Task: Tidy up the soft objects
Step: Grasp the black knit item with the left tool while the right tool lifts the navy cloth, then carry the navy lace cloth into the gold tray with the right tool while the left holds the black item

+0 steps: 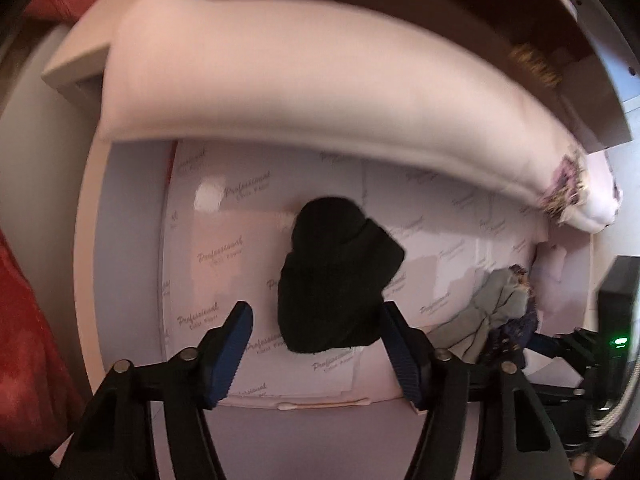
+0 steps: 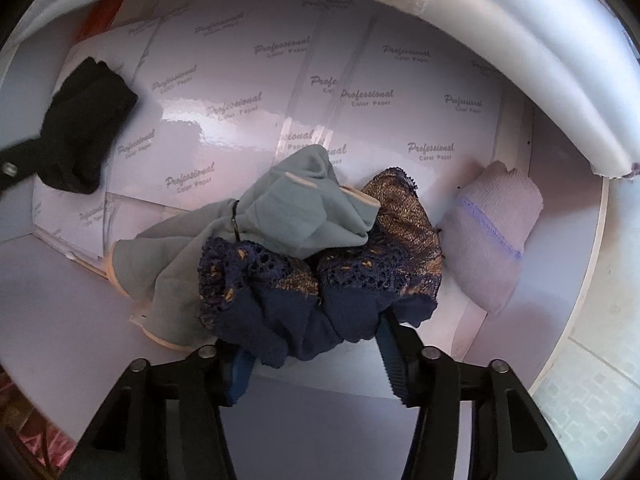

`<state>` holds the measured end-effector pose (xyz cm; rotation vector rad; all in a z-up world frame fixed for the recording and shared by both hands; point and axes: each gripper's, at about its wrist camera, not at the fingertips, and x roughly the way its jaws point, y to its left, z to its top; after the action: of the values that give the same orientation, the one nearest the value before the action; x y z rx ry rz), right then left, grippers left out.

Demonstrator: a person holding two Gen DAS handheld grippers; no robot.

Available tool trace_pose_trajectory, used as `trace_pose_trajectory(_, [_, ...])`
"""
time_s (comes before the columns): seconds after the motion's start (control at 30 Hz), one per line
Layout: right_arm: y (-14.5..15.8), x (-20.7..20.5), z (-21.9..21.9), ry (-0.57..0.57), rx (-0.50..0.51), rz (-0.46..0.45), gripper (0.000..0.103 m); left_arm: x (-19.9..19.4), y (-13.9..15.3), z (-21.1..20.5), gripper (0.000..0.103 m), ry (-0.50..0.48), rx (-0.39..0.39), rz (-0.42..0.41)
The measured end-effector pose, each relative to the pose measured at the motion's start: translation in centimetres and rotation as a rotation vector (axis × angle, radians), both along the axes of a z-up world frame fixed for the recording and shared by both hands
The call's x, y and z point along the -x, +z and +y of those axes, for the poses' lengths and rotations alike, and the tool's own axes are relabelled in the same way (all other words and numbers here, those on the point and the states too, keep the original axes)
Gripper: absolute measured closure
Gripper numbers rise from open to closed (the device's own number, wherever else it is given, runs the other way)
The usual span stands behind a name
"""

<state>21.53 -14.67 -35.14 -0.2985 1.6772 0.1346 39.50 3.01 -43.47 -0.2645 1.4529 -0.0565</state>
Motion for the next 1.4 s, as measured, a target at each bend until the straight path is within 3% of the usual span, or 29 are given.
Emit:
trace_pose_trajectory(0.1, [1.3,-0.1,-0.5,-0.032,-0.047,0.0,0.058,-0.1,-0.7,-0.1,0.046,0.0,0.014,0.021])
trace_pose_trajectory(0.27, [4.3,-0.1,-0.9,-0.051,-0.109,-0.026,0.059,0.5,-1.8,-1.7,0.052,-0.069,-0.033,0.037])
trace_pose_trajectory(0.57, [9.4,0.4,-2.2,-0.107,-0.218,-0.112,0.058,0.2,-1.8,-1.9,0.052,-0.089,-0.061,0.026])
trace_pose_trajectory(0.87, [16.3,-0.2,-1.8,-0.11,-0.298,-0.321,0.057,-0.2,-1.0,-2.0,0.052,-0.089,-0.062,0.031])
trace_pose_trajectory(1.17, [23.5,-5.0,1.0,-0.066,-0.344,-0.519,0.056,-0.2,-1.2,-1.7,0.052,-0.082,-0.053,0.031])
trace_pose_trajectory(1.4, [22.4,-9.6,2.6,-0.077,-0.284,-0.5,0.055,-0.2,-1.3,-1.6,0.052,-0.078,-0.049,0.03])
